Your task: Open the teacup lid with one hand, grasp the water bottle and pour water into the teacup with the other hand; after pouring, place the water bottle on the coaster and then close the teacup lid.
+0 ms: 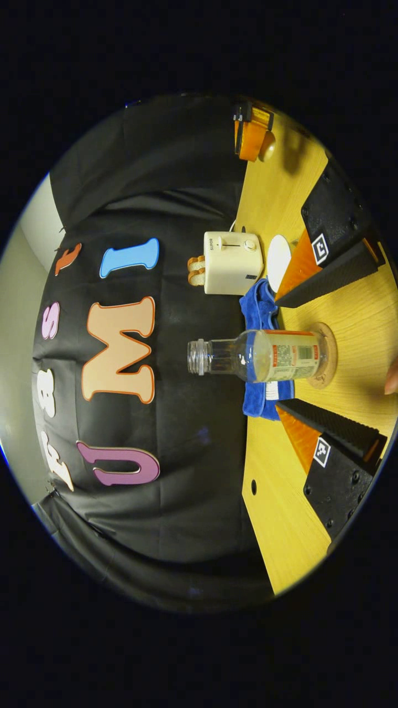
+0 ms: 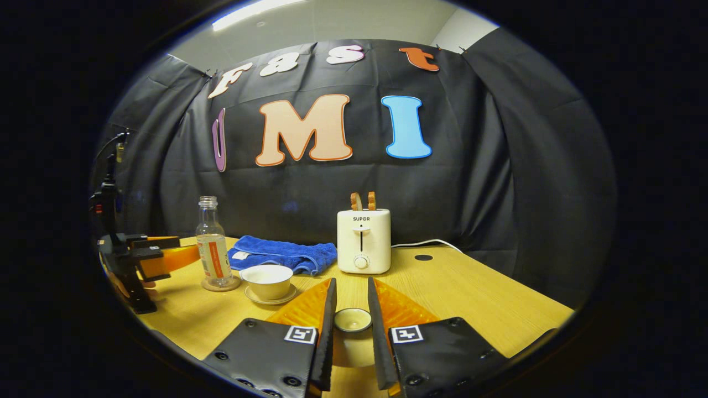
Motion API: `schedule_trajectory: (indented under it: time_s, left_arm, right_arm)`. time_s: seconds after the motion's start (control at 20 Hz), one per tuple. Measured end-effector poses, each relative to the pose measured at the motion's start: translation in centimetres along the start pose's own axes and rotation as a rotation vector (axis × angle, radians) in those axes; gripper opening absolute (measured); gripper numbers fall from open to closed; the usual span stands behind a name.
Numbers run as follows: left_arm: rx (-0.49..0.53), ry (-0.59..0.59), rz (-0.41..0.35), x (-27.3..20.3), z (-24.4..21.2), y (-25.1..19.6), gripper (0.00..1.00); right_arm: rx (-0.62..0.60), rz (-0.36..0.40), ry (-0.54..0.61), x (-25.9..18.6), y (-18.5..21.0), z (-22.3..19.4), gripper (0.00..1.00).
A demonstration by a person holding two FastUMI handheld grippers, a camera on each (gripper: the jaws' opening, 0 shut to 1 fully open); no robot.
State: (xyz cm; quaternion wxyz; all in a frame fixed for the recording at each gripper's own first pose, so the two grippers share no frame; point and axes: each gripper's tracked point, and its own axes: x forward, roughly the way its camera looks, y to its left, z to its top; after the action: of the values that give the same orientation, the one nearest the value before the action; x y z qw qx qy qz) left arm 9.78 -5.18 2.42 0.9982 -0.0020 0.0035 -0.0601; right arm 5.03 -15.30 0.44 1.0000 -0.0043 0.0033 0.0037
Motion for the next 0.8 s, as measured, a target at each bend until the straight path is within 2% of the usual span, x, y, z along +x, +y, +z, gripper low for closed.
schedule_trajectory:
  time_s: [0.3, 0.45, 0.55, 0.8]
  left_arm:
    - [0.000, -0.001, 0.011, -4.1, 0.1, 0.0, 0.96]
    - [0.001, 0.004, 0.054, -4.9, 0.1, 0.8, 0.96]
    - [0.001, 0.003, 0.053, -5.3, 0.1, 0.6, 0.96]
    - [0.001, 0.003, 0.035, -5.7, 0.2, 0.3, 0.96]
  right_arm:
    - [0.001, 0.008, -0.001, 0.4, 1.1, -0.1, 0.34]
    - [0.003, 0.059, 0.001, 1.3, 3.5, -0.1, 0.35]
    - [0.004, 0.099, 0.001, 2.1, 5.2, -0.2, 0.35]
    - [0.006, 0.142, 0.006, 5.5, 9.4, -0.5, 0.34]
